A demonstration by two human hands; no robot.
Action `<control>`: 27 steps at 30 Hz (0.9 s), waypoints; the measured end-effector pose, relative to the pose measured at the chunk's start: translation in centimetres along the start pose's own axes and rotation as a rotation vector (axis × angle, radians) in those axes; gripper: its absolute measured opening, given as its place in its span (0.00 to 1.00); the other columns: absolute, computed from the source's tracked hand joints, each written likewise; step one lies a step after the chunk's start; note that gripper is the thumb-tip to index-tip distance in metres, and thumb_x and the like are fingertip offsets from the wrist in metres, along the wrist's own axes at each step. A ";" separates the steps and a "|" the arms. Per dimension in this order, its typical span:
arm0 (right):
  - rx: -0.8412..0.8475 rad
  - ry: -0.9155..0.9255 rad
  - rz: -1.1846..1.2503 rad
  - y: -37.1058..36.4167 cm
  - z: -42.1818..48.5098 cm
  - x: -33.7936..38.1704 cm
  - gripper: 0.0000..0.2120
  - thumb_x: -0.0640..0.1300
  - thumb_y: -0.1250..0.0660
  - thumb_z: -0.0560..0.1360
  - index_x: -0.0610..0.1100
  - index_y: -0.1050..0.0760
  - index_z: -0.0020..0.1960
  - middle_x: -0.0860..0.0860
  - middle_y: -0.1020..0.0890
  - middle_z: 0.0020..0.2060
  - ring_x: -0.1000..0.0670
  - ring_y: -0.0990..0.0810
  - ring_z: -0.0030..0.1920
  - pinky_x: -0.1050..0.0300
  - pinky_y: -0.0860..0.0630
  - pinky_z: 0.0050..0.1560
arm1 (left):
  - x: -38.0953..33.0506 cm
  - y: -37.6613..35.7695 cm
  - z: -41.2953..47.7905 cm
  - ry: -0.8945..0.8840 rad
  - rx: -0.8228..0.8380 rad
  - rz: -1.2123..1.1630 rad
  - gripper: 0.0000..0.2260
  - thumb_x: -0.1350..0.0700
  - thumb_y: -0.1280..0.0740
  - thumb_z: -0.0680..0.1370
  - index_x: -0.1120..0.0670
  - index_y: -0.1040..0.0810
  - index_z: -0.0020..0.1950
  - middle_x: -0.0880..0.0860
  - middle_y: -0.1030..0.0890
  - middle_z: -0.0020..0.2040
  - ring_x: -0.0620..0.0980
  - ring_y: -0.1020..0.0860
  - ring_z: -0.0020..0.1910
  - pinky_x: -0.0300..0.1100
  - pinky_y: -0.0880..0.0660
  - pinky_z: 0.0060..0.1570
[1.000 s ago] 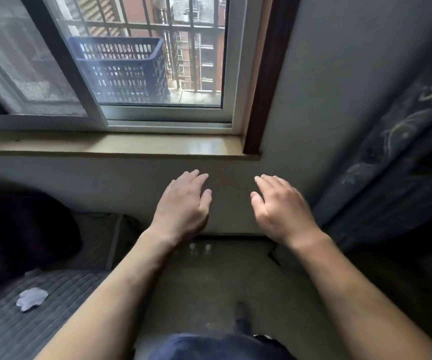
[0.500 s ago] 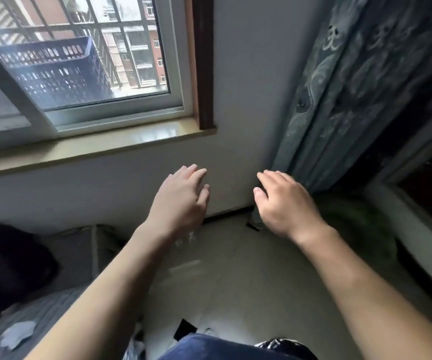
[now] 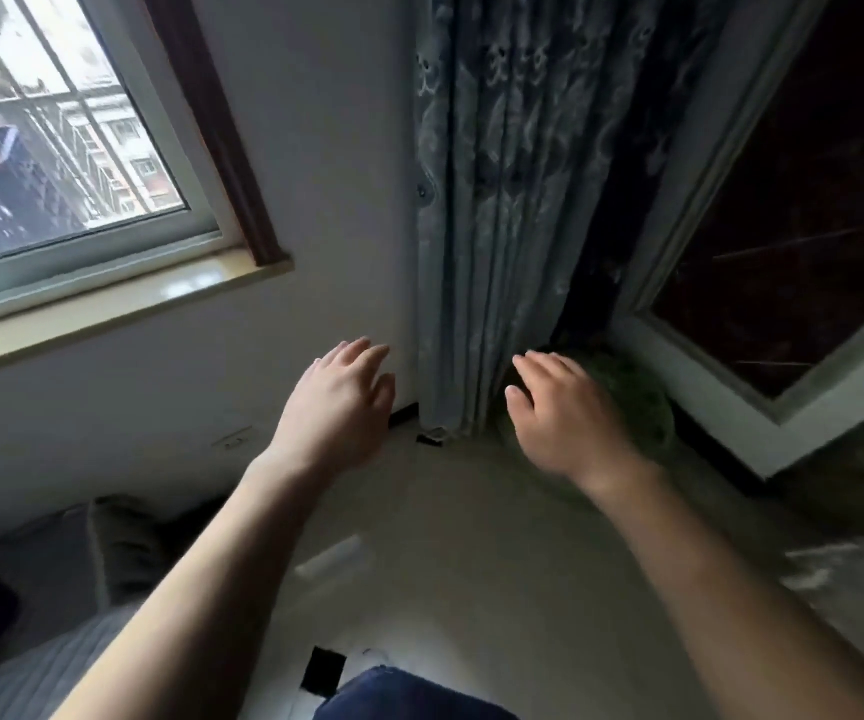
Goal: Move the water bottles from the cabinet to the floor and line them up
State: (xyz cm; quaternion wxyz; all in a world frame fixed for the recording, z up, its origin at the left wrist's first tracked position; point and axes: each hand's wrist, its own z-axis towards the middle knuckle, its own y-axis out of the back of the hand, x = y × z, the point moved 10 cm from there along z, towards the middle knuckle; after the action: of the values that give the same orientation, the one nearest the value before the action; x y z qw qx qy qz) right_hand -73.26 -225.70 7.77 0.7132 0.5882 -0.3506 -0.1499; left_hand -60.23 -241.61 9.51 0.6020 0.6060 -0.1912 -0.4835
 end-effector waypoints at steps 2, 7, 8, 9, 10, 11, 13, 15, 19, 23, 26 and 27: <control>-0.005 -0.025 0.014 0.8 -2.2 -2.9 0.23 0.50 0.45 0.81 0.41 0.34 0.73 0.45 0.32 0.73 0.45 0.37 0.74 0.51 0.42 0.74 | -3.6 -1.0 -1.0 -0.025 0.006 -0.010 0.17 0.55 0.38 0.80 0.56 0.26 0.68 0.56 0.25 0.68 0.56 0.31 0.68 0.46 0.35 0.66; -0.044 -0.082 0.012 3.4 -8.1 -10.2 0.28 0.54 0.50 0.78 0.40 0.34 0.73 0.44 0.31 0.72 0.45 0.36 0.73 0.49 0.41 0.74 | -11.8 -4.0 -3.9 -0.087 0.039 -0.017 0.14 0.55 0.39 0.80 0.57 0.24 0.63 0.56 0.24 0.64 0.55 0.30 0.65 0.46 0.34 0.63; -0.048 -0.093 0.013 3.9 -9.4 -11.6 0.28 0.54 0.50 0.78 0.40 0.34 0.73 0.44 0.31 0.72 0.45 0.36 0.73 0.50 0.42 0.75 | -13.4 -4.7 -4.5 -0.100 0.046 -0.021 0.13 0.55 0.39 0.80 0.58 0.24 0.62 0.57 0.23 0.63 0.56 0.29 0.64 0.46 0.33 0.62; -0.047 -0.112 0.016 4.3 -10.7 -13.1 0.27 0.53 0.50 0.79 0.40 0.34 0.73 0.44 0.31 0.72 0.45 0.37 0.73 0.51 0.43 0.75 | -15.0 -5.4 -5.0 -0.114 0.055 -0.025 0.13 0.55 0.39 0.80 0.59 0.24 0.61 0.57 0.23 0.62 0.57 0.29 0.63 0.47 0.32 0.62; -0.045 -0.136 0.021 4.7 -12.0 -14.5 0.26 0.52 0.49 0.80 0.41 0.35 0.74 0.45 0.32 0.73 0.46 0.38 0.74 0.52 0.44 0.75 | -16.6 -6.0 -5.6 -0.127 0.061 -0.027 0.13 0.54 0.39 0.80 0.59 0.24 0.60 0.57 0.23 0.61 0.57 0.28 0.63 0.47 0.32 0.62; -0.046 -0.158 0.026 5.2 -13.3 -15.9 0.25 0.51 0.47 0.81 0.41 0.36 0.74 0.45 0.33 0.73 0.46 0.39 0.74 0.52 0.44 0.75 | -18.1 -6.6 -6.1 -0.141 0.069 -0.032 0.14 0.53 0.41 0.79 0.58 0.24 0.60 0.56 0.23 0.61 0.57 0.28 0.63 0.48 0.31 0.62; -0.054 -0.197 0.026 6.1 -15.9 -18.5 0.25 0.51 0.47 0.81 0.42 0.37 0.75 0.46 0.34 0.74 0.46 0.39 0.75 0.53 0.45 0.75 | -21.2 -7.8 -7.1 -0.178 0.100 -0.049 0.17 0.50 0.44 0.78 0.58 0.24 0.59 0.55 0.22 0.60 0.57 0.27 0.62 0.49 0.29 0.61; -0.063 -0.234 0.014 7.0 -18.3 -20.8 0.24 0.51 0.46 0.81 0.42 0.37 0.75 0.46 0.34 0.74 0.47 0.39 0.74 0.54 0.44 0.74 | -24.2 -9.3 -7.8 -0.232 0.153 -0.055 0.18 0.48 0.47 0.77 0.57 0.25 0.57 0.53 0.23 0.57 0.57 0.26 0.59 0.51 0.27 0.58; -0.081 -0.320 0.017 8.7 -22.8 -25.1 0.24 0.51 0.47 0.82 0.43 0.37 0.75 0.47 0.34 0.74 0.48 0.38 0.74 0.53 0.42 0.73 | -29.5 -11.7 -8.8 -0.306 0.192 -0.067 0.20 0.50 0.42 0.80 0.56 0.29 0.70 0.53 0.26 0.69 0.55 0.30 0.69 0.50 0.31 0.67; -0.094 -0.420 0.017 9.7 -26.6 -29.3 0.24 0.51 0.47 0.82 0.42 0.38 0.75 0.47 0.34 0.74 0.48 0.38 0.74 0.52 0.41 0.73 | -34.8 -13.8 -9.1 -0.385 0.227 -0.066 0.21 0.50 0.41 0.81 0.55 0.31 0.73 0.52 0.29 0.72 0.53 0.33 0.72 0.49 0.35 0.70; -0.114 -0.492 0.011 10.5 -29.2 -32.2 0.25 0.51 0.47 0.81 0.43 0.38 0.75 0.47 0.34 0.74 0.47 0.38 0.74 0.52 0.41 0.73 | -38.9 -15.5 -9.3 -0.467 0.256 -0.084 0.21 0.50 0.43 0.80 0.56 0.30 0.72 0.53 0.28 0.71 0.55 0.32 0.71 0.48 0.36 0.70; -0.122 -0.511 0.006 10.9 -30.0 -33.1 0.24 0.51 0.47 0.81 0.42 0.38 0.75 0.47 0.34 0.74 0.47 0.38 0.73 0.52 0.41 0.73 | -40.3 -16.2 -9.4 -0.496 0.264 -0.087 0.21 0.50 0.44 0.80 0.56 0.30 0.72 0.54 0.29 0.71 0.55 0.32 0.71 0.48 0.37 0.70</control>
State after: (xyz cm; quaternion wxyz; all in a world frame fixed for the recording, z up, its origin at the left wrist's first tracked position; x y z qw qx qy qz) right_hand -78.63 -180.05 5.45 0.6362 0.4860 -0.5114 -0.3125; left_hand -76.74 -200.37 7.20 0.4311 0.5500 -0.3679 -0.6134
